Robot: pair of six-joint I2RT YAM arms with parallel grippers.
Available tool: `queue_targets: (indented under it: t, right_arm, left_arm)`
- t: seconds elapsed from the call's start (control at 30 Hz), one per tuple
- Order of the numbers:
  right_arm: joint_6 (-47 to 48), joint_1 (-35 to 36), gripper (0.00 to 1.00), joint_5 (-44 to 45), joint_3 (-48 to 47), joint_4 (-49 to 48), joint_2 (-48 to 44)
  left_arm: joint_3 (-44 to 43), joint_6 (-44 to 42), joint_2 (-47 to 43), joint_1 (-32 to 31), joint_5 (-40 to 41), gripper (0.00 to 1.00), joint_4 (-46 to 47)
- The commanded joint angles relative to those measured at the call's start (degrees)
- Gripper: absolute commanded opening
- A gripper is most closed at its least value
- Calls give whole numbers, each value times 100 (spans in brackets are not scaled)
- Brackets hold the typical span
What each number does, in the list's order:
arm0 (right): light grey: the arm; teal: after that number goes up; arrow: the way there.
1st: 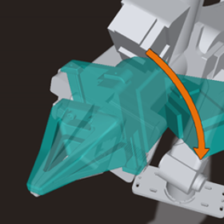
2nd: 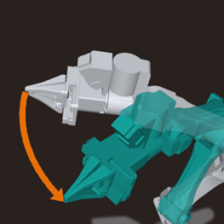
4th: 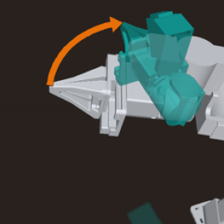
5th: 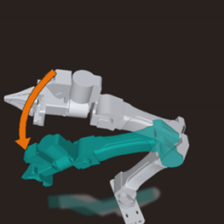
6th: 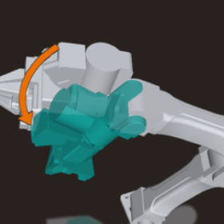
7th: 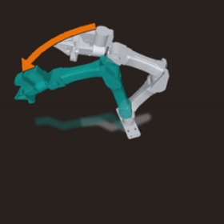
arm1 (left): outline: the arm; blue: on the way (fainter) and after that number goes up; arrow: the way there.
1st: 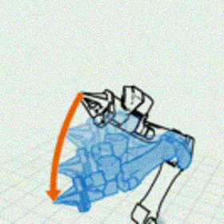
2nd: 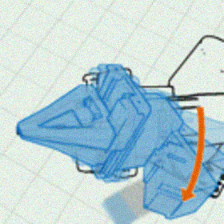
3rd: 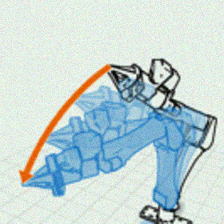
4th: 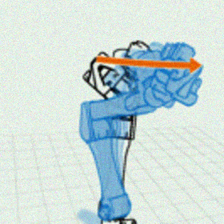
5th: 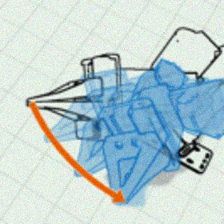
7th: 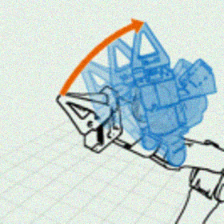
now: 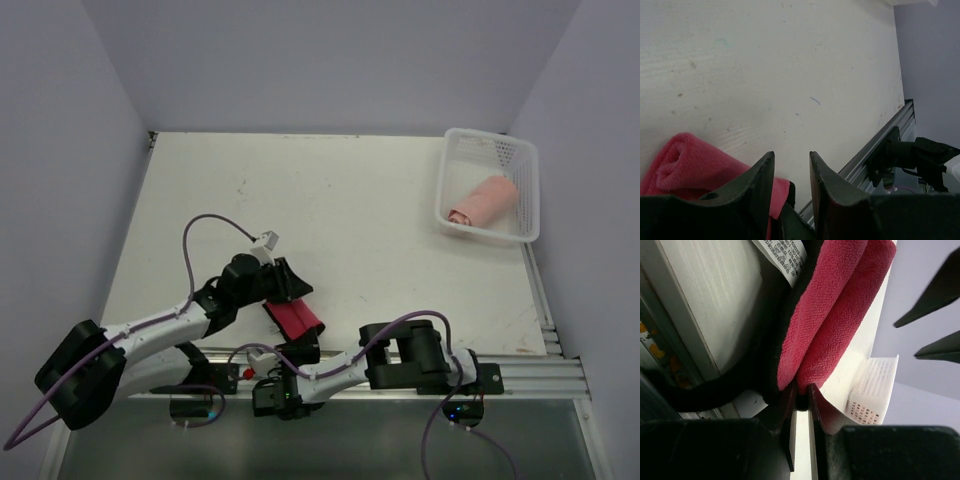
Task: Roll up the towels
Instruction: Roll the towel
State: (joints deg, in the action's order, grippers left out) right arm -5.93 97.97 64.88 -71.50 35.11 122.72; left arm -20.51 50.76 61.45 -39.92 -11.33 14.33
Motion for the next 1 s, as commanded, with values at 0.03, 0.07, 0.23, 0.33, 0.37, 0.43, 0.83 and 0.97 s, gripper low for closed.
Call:
queue_targets:
  t: [0.03, 0.07, 0.23, 0.33, 0.37, 0.43, 0.83, 0.97]
  right_arm:
    - [-66, 46, 0, -485, -162, -13, 165]
    - [-66, 55, 0, -494, -162, -13, 174]
    - [-39, 38, 0, -520, -171, -40, 130]
    - [-39, 46, 0, -494, -162, -57, 86]
    - [-39, 46, 0, -485, -162, -31, 68]
    - [-39, 55, 2, -450, -153, -5, 60]
    - [-162, 248, 53, -353, 794, -742, -1493]
    - [-583, 354, 55, -529, 1138, -892, -2163]
  left_arm:
    - [529, 346, -28, -95, 79, 38, 492]
    - [609, 399, -28, -103, 70, 38, 562]
    - [786, 321, 331, -104, 192, 38, 948]
    - [698, 145, 823, -112, 289, 37, 1081]
    - [672, 40, 1033, -104, 324, 37, 1003]
    - [628, -31, 1193, -104, 482, 37, 949]
    - [513, -260, 1484, -104, 755, 35, 580]
    - [575, -277, 1519, -104, 782, 35, 712]
